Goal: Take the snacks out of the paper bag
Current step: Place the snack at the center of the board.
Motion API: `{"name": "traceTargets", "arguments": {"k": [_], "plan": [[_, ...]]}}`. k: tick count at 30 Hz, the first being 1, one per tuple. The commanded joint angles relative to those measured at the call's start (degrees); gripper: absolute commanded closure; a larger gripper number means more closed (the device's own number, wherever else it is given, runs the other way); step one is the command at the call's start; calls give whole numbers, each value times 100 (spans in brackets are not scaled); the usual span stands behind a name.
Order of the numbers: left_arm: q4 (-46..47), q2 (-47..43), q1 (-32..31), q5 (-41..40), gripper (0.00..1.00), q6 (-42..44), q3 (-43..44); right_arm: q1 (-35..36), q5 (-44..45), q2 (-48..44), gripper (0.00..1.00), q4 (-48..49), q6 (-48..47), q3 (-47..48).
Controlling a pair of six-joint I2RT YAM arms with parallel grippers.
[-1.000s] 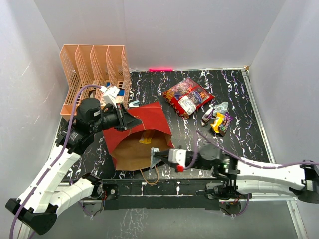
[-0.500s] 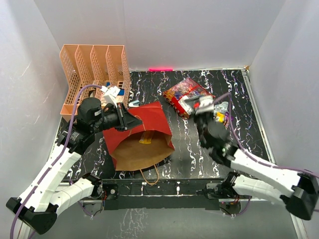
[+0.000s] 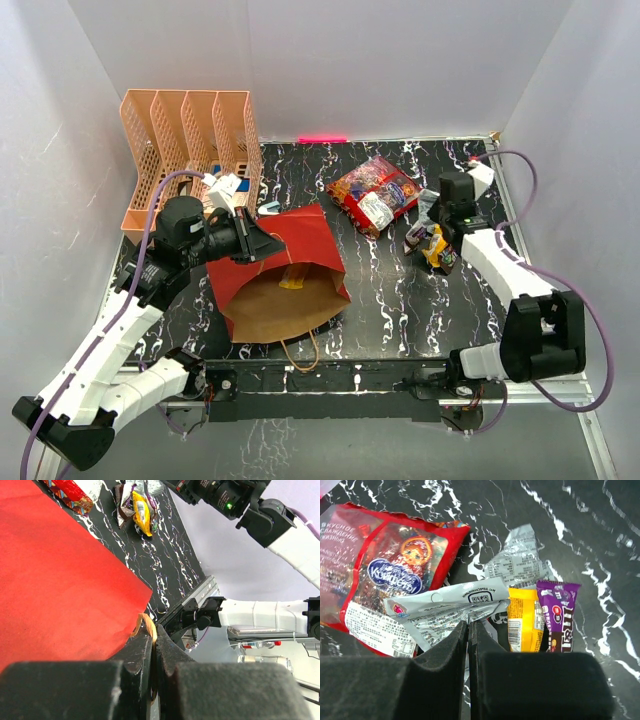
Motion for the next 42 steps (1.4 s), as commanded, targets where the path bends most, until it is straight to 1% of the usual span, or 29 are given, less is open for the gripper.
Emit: {"name": "traceTargets", "arguments": {"k": [1, 3, 5, 8, 14, 20, 22, 25, 26, 29, 35, 36, 38, 42], "plan": [[31, -41, 15, 69, 100, -28, 86, -765, -1719, 154, 93, -338, 1587, 373], [55, -35, 15, 79, 100, -28, 86, -1010, -1889, 344, 92, -332, 1702, 477], [67, -30, 15, 103, 100, -28, 75, -1236, -1767, 626, 92, -372, 1600, 681], [68, -48, 15, 113, 100, -30, 62, -1314, -1450, 1039, 92, -440, 1345, 983], [-85, -111, 15, 51, 100, 30, 125, -1448, -1294, 1865, 90, -625, 725, 1514], [-153, -109, 16, 43, 100, 73, 170, -1485, -1382, 2272, 87, -591, 748, 1703], [-145, -89, 15, 61, 100, 73, 196, -1484, -1394, 2276, 80, -618, 771, 1704], [-119, -80, 14, 67, 100, 77, 207, -1489, -1398, 2259, 61, -636, 784, 1654], [-117, -85, 14, 70, 100, 76, 200, -1485, -1392, 2197, 51, -638, 789, 1632], [-99, -58, 15, 95, 100, 75, 181, -1484, -1346, 1944, 32, -611, 708, 1573], [-32, -17, 17, 143, 100, 81, 180, -1487, -1568, 1416, 5, -201, -14, 1449], [-23, -22, 15, 146, 100, 79, 176, -1483, -1630, 1330, 2, -171, -97, 1403], [1, -19, 21, 153, 100, 73, 157, -1486, -1796, 1134, 2, -18, -194, 1204], [24, -53, 16, 168, 100, 65, 111, -1489, -2416, 516, 2, 881, -365, 431]]}}
